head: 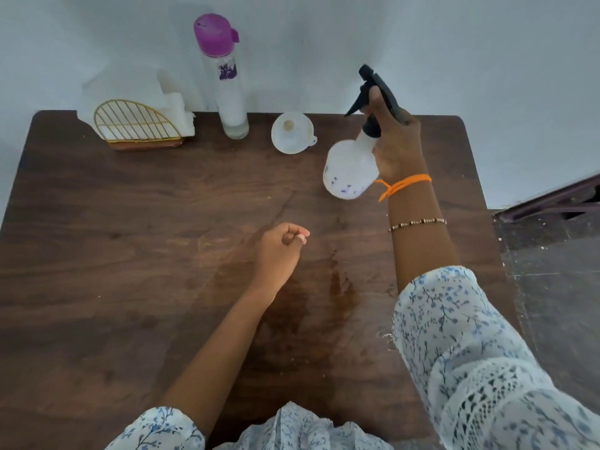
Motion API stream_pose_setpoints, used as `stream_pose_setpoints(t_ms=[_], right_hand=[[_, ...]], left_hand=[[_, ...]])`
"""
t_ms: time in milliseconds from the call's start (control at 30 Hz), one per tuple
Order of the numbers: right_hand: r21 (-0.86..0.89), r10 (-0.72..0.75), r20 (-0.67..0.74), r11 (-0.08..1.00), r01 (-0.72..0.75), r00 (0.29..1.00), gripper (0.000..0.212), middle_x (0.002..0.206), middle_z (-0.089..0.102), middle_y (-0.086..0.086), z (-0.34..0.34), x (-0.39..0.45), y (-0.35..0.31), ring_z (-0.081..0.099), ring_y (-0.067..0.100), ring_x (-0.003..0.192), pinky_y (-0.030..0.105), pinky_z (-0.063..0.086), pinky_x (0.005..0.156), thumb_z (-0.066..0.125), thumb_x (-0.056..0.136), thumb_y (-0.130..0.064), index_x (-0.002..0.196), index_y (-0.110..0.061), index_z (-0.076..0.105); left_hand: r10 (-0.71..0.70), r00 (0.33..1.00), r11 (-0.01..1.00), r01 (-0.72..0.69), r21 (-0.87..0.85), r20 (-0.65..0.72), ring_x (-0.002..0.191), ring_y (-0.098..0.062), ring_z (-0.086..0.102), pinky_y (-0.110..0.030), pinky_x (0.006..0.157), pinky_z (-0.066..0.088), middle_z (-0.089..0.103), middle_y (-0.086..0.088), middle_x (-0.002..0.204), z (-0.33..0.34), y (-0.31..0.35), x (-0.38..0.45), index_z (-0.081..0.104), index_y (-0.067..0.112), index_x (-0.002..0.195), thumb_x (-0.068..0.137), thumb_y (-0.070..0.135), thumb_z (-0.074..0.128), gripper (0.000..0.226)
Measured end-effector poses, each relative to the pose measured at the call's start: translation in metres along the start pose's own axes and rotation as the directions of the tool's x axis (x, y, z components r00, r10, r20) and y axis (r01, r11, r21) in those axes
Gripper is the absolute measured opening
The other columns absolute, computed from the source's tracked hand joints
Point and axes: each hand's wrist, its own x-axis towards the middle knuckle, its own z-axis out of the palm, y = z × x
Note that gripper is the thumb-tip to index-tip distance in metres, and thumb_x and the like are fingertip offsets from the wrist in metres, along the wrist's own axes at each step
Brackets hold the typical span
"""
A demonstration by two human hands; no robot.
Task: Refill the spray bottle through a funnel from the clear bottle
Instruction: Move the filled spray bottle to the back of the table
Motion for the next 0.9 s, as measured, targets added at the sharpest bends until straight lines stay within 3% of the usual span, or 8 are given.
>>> stream_pose_setpoints(t_ms=[167, 267, 400, 500, 667, 800, 900], right_hand=[[0.014, -0.007, 0.039, 1.000, 0.006, 0.999, 0.023, 0.067, 0.036, 0.002, 0.008, 0.034, 0.006, 0.038, 0.013, 0.060, 0.018, 0.035, 0.056, 0.072, 0.079, -0.025, 0.076, -0.007, 0.058], [-0.097, -0.023, 0.078, 0.995, 0.031, 0.997, 0.014, 0.062, 0.047, 0.000, 0.010, 0.055, 0.004, 0.046, 0.014, 0.061, 0.022, 0.040, 0.060, 0.076, 0.072, -0.013, 0.073, -0.012, 0.062], [-0.182, -0.070, 0.048, 0.980, 0.077, 0.996, 0.025, 0.078, 0.066, 0.005, 0.006, 0.069, 0.011, 0.061, 0.020, 0.076, 0.032, 0.050, 0.073, 0.081, 0.057, -0.008, 0.076, -0.014, 0.065], [-0.235, -0.127, 0.059, 0.962, 0.138, 0.990, 0.020, 0.077, 0.066, 0.001, 0.005, 0.072, 0.013, 0.061, 0.014, 0.074, 0.027, 0.048, 0.071, 0.077, 0.063, -0.006, 0.076, -0.015, 0.065], [-0.230, -0.140, 0.061, 0.962, 0.151, 0.988, 0.024, 0.081, 0.067, 0.001, 0.010, 0.074, 0.014, 0.061, 0.016, 0.078, 0.028, 0.049, 0.075, 0.075, 0.062, -0.009, 0.083, -0.015, 0.065], [-0.135, -0.088, -0.046, 0.987, 0.081, 0.995, 0.042, 0.108, 0.064, 0.008, 0.014, 0.061, 0.023, 0.062, 0.017, 0.101, 0.022, 0.051, 0.086, 0.074, 0.073, -0.005, 0.112, -0.002, 0.057], [-0.024, -0.014, -0.218, 1.000, 0.009, 0.976, 0.045, 0.114, 0.057, 0.009, 0.020, 0.032, 0.035, 0.058, 0.015, 0.100, 0.012, 0.049, 0.079, 0.073, 0.076, -0.006, 0.117, -0.002, 0.053]], left_hand=[[0.010, 1.000, 1.000, -0.010, -0.001, 0.006, 0.083, -0.012, 0.060, -0.018, 0.072, 0.043, 0.067, 0.003, 0.089, -0.002, 0.004, 0.007, 0.068, 0.018, 0.088, 0.089, 0.011, 0.053, 0.016], [0.020, 1.000, 1.000, -0.020, 0.018, 0.009, 0.082, -0.010, 0.060, -0.017, 0.073, 0.042, 0.066, 0.008, 0.086, -0.002, 0.005, 0.011, 0.068, 0.017, 0.090, 0.089, 0.011, 0.054, 0.016], [0.026, 1.000, 1.000, -0.026, 0.004, 0.011, 0.080, -0.008, 0.059, -0.017, 0.071, 0.042, 0.066, 0.009, 0.084, -0.003, -0.001, 0.018, 0.067, 0.021, 0.086, 0.089, 0.010, 0.053, 0.018], [0.028, 0.999, 1.000, -0.028, -0.002, 0.017, 0.080, -0.008, 0.060, -0.016, 0.069, 0.041, 0.067, 0.008, 0.086, -0.003, -0.002, 0.022, 0.066, 0.024, 0.084, 0.089, 0.011, 0.054, 0.019], [0.055, 0.998, 0.998, -0.054, -0.041, 0.034, 0.075, -0.002, 0.058, -0.002, 0.062, 0.040, 0.065, 0.010, 0.084, -0.004, 0.004, 0.025, 0.066, 0.021, 0.086, 0.089, 0.007, 0.053, 0.019], [0.059, 0.998, 0.996, -0.057, -0.071, 0.032, 0.071, 0.003, 0.057, -0.001, 0.059, 0.038, 0.065, 0.010, 0.083, -0.008, 0.004, 0.025, 0.066, 0.019, 0.089, 0.089, 0.008, 0.053, 0.017], [0.042, 0.999, 0.992, -0.040, -0.119, 0.010, 0.072, 0.000, 0.058, -0.003, 0.060, 0.040, 0.065, 0.008, 0.086, -0.015, 0.003, 0.023, 0.066, 0.020, 0.091, 0.090, 0.011, 0.054, 0.015]])
